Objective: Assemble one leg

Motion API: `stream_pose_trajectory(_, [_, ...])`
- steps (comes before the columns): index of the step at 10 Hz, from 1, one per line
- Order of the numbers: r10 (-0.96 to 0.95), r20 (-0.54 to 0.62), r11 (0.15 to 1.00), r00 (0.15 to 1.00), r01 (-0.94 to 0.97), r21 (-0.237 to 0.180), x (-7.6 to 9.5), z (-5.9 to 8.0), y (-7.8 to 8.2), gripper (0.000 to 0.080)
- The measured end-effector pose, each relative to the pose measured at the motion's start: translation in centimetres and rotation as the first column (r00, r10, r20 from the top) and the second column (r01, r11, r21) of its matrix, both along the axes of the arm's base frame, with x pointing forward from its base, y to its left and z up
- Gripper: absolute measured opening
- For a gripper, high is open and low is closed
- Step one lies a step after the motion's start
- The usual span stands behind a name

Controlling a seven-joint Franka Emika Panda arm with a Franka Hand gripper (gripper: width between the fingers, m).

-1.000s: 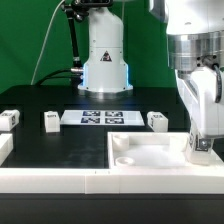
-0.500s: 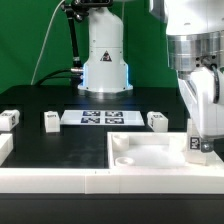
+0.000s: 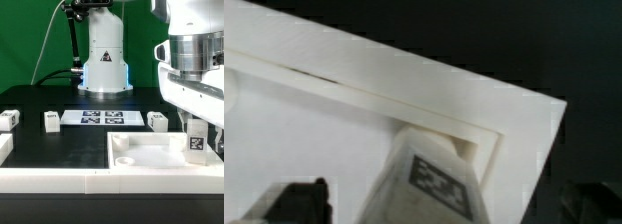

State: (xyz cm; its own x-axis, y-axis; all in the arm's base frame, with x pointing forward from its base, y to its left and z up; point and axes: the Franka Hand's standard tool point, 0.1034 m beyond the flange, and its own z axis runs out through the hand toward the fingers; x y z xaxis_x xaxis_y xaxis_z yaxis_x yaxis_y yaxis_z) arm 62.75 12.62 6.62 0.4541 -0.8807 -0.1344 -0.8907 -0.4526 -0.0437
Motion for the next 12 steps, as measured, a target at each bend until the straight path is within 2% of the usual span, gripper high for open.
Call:
stream_pose_trajectory(3, [0.3,0.043,0.954,0.953,-0.301,-0.001,0.02,0.0,-0.14,0.0649])
stream_pose_trajectory(6, [0.579,0.085,0.814,0.811,-0.58,-0.014,0.13,0.08,-0.29,0.0649])
stream_pose_trajectory(8, [0.73,0.11,0.68,0.674,-0.732,-0.03,0.16,0.06,-0.52,0.0649])
stream_pose_trajectory(9, [0.734,0.11,0.676,0.67,-0.736,-0.03,0.15,0.05,-0.52,0.0649])
stream_pose_trajectory(10, [0.734,0.11,0.677,0.67,-0.736,-0.03,0.15,0.05,-0.53,0.0551])
stream_pose_trajectory(11, [0.734,0.11,0.677,0.67,-0.736,-0.03,0.15,0.04,-0.53,0.0415])
stream_pose_trajectory(12, [0.734,0.109,0.677,0.671,-0.736,-0.031,0.14,0.03,-0.6,0.0415])
